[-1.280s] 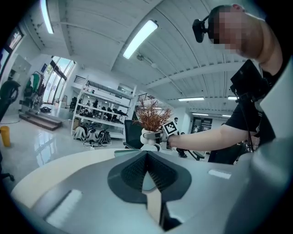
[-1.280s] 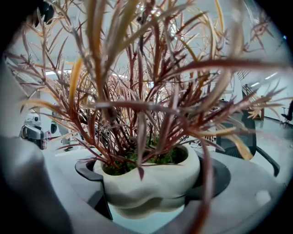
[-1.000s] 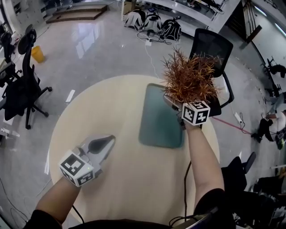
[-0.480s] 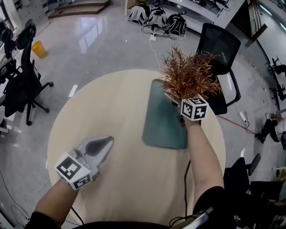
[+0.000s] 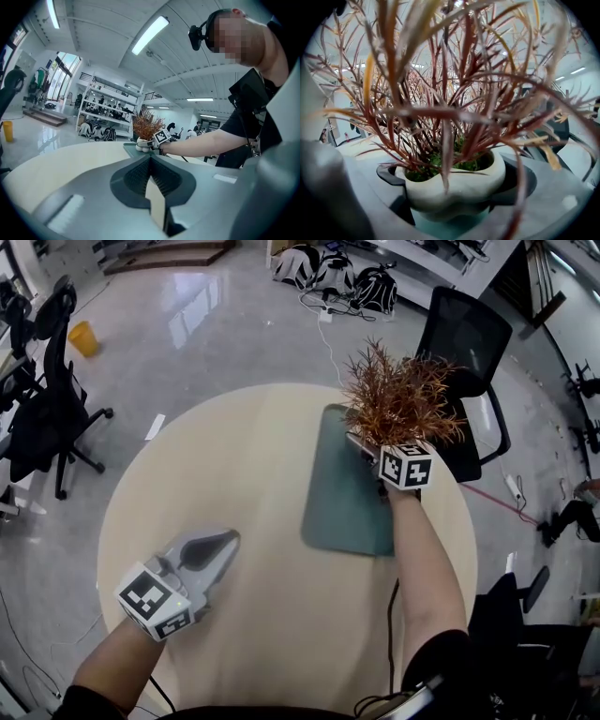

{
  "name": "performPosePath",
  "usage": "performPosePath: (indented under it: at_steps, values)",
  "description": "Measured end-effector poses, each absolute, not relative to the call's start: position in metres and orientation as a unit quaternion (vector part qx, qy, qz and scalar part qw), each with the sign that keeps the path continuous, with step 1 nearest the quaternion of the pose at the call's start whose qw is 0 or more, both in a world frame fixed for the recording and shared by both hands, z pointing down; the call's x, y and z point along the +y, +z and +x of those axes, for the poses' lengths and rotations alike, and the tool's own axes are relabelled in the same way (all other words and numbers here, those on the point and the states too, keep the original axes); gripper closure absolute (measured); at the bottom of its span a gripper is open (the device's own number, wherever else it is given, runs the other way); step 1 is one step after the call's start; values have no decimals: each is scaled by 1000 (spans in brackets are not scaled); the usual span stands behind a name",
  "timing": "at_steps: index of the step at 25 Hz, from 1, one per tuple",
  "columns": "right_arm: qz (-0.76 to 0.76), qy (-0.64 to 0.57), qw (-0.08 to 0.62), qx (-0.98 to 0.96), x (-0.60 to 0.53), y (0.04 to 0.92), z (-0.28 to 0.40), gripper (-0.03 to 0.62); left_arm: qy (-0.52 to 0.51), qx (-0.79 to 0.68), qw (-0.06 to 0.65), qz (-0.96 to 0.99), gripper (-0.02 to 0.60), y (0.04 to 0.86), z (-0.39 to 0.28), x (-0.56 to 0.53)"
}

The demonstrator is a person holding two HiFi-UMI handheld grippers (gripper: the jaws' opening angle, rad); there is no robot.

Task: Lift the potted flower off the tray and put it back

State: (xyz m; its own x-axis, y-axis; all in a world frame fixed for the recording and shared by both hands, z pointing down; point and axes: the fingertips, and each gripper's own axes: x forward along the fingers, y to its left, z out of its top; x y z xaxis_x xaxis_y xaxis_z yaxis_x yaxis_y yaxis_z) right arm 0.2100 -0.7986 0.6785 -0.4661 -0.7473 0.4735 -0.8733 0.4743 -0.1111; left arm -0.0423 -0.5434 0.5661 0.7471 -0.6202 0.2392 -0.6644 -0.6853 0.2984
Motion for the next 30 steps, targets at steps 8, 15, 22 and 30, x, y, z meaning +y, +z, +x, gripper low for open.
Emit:
performPosePath:
  at_steps: [8, 15, 22, 30]
  values:
    - [494, 175, 201, -828, -791, 688, 214, -6, 61, -347, 186, 917, 583, 565, -42, -539]
    - [512, 181, 192, -817, -774, 688, 228, -6, 64, -344, 189, 917, 583, 559, -44, -527]
    - [526, 201, 181, -806, -732, 679, 239, -6, 55, -342, 177, 921, 583, 531, -44, -515]
    - [513, 208, 143, -821, -658, 620, 234, 105, 41, -341, 159, 926, 583, 476, -51, -490]
